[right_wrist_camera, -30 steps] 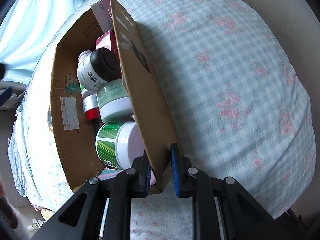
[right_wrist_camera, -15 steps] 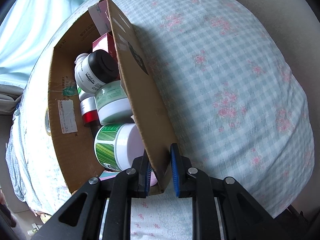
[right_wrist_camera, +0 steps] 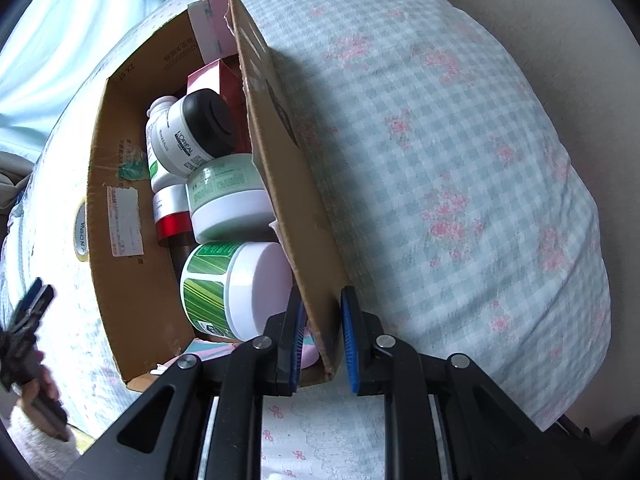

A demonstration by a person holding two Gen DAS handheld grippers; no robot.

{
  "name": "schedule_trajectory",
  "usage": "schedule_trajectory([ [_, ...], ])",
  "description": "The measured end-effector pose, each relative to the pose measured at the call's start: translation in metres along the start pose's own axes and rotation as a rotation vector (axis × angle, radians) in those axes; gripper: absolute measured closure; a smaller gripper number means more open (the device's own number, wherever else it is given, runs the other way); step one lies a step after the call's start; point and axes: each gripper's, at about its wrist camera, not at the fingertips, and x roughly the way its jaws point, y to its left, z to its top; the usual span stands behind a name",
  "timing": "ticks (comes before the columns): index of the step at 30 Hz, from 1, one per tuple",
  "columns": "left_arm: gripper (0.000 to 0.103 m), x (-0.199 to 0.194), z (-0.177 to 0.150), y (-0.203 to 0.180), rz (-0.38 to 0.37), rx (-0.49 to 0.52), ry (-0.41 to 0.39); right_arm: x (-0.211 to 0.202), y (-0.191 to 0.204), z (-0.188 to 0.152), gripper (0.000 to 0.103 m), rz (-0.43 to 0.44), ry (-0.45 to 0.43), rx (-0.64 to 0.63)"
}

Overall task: Organize rigid objects
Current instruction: 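Grasp the yellow tape roll by its rim with the left tool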

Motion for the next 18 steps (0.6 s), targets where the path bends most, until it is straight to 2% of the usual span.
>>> schedule_trajectory([
  [8, 0.000, 0.065, 0.000, -0.002, 0.008, 0.023, -0.021, -0.004, -0.001, -0.013, 0.086, 0.001, -0.028, 0.023],
  [18, 0.000, 0.084, 0.015, -0.010, 0.030, 0.055, -0.083, -0.007, -0.003, -0.018, 0.086, 0.001, -0.036, 0.036],
])
